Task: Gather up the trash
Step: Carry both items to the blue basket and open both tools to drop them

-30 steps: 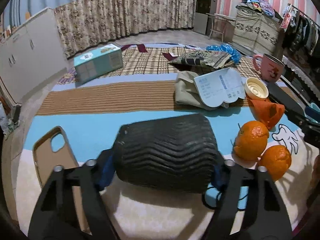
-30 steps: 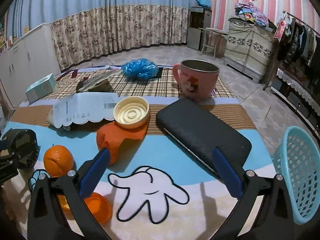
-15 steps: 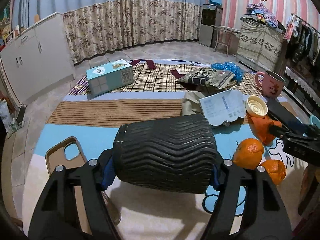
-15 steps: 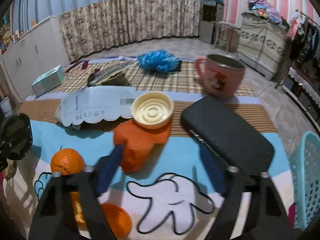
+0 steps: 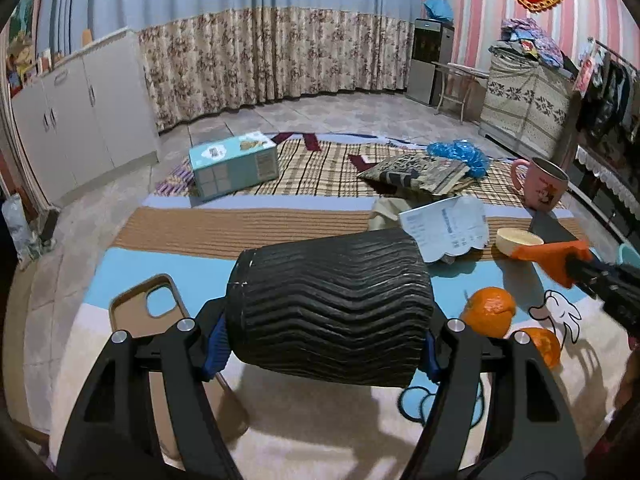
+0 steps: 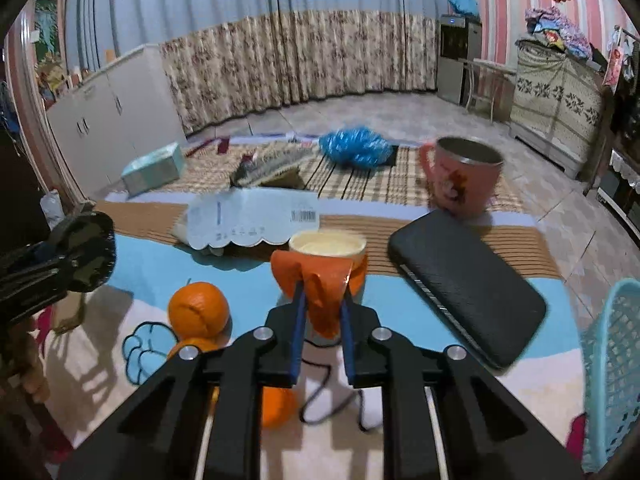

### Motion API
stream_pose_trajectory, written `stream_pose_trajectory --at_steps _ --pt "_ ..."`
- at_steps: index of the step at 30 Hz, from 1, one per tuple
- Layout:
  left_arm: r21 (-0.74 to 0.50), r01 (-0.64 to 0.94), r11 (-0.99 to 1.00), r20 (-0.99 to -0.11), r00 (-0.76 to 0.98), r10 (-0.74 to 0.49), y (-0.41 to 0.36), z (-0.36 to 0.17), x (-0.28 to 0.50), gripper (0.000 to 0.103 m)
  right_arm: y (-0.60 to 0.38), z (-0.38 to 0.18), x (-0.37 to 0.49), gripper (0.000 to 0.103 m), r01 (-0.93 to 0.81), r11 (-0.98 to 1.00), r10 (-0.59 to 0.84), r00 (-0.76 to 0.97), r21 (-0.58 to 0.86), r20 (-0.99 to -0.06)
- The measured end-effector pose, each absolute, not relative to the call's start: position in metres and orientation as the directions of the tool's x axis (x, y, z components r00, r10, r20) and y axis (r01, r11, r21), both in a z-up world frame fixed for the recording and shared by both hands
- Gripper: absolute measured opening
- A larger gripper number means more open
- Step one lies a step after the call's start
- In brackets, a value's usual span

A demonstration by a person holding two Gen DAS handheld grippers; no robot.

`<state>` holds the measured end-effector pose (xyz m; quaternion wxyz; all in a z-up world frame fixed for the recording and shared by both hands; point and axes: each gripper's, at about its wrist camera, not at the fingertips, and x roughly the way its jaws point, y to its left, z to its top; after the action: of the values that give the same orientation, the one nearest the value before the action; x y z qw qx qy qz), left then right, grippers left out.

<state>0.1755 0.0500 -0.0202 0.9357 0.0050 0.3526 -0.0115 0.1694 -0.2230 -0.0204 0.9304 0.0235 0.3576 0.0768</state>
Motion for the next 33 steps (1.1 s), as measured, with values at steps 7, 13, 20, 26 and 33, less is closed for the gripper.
stream_pose_trajectory --at_steps 7,13,20,26,33 --pt "0.057 0.084 0.995 -0.606 0.795 -0.032 0.013 0.010 0.155 0.069 -0.268 0.022 0.144 0.016 -0.094 0.984 0.164 0.798 0.149 -0.580" --pt "0.031 0.172 0.985 -0.565 0.816 -0.125 -0.039 0.038 0.138 0.069 -0.316 0.049 0.112 0.016 -0.029 0.990 0.098 0.839 0.136 -0.535" --pt "0.003 0.301 0.954 -0.548 0.798 -0.250 -0.123 0.049 0.127 0.069 -0.403 0.061 0.060 0.016 0.153 0.983 -0.082 0.860 0.101 -0.503" --pt "-0.016 0.423 0.906 -0.566 0.743 -0.357 -0.208 0.036 0.124 0.068 -0.481 0.045 0.026 0.016 0.316 0.944 -0.218 0.818 0.100 -0.533" --pt "-0.025 0.565 0.825 -0.595 0.655 -0.466 -0.309 0.019 0.118 0.068 -0.533 0.010 0.017 0.016 0.410 0.908 -0.284 0.755 0.087 -0.592"
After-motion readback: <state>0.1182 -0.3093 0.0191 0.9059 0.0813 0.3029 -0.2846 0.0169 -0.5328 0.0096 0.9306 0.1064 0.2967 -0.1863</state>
